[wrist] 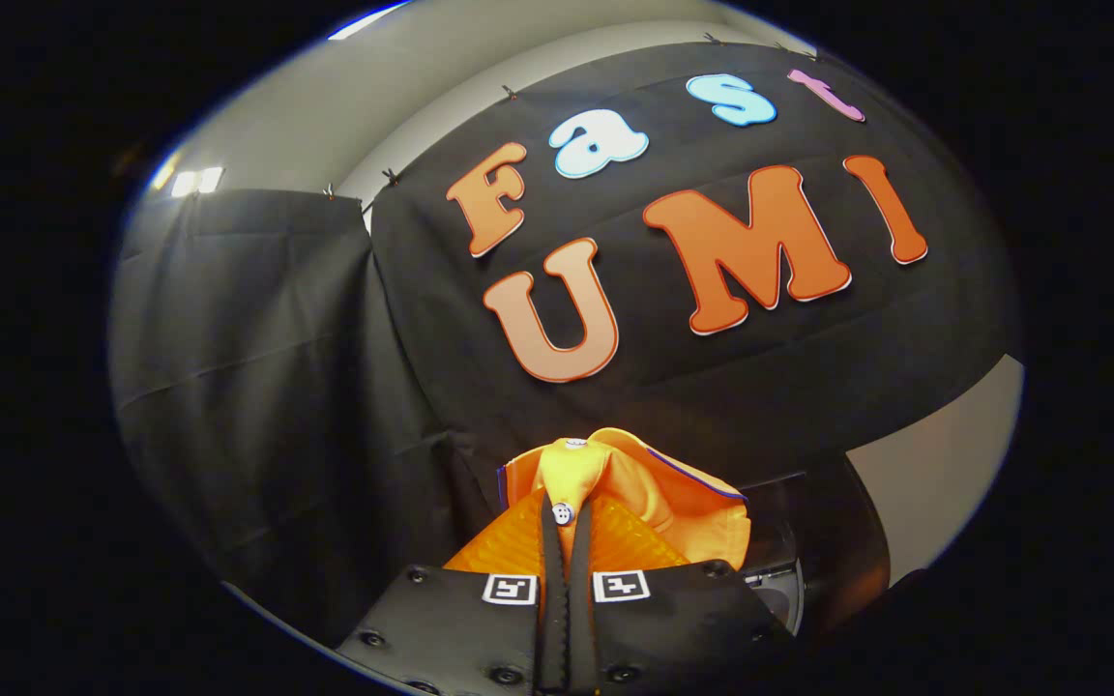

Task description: Put the clothes into the washing machine and then close the washing machine lid.

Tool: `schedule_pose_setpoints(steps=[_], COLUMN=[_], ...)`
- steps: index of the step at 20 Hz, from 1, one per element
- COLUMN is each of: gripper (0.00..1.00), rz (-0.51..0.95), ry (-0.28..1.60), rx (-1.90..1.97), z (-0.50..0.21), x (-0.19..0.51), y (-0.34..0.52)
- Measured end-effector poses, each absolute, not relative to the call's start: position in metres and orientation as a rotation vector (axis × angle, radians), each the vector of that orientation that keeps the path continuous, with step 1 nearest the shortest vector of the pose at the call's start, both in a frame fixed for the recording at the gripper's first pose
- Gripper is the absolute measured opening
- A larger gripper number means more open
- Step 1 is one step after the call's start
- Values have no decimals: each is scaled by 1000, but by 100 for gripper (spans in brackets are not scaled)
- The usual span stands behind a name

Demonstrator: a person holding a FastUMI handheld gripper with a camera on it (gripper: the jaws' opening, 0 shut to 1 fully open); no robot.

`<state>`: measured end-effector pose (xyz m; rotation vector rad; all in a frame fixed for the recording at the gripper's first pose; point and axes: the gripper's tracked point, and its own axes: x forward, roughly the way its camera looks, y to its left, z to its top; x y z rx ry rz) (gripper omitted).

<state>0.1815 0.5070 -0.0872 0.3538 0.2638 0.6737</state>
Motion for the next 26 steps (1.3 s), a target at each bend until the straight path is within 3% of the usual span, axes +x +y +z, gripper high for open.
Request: schedule_pose_setpoints(steps=[8,16,26], gripper=[8,8,8], rz=[513,414,347], ry=[307,609,825], rx=[118,79,112], z=[-196,-356,-433], x=[199,202,194], y=[545,544,536])
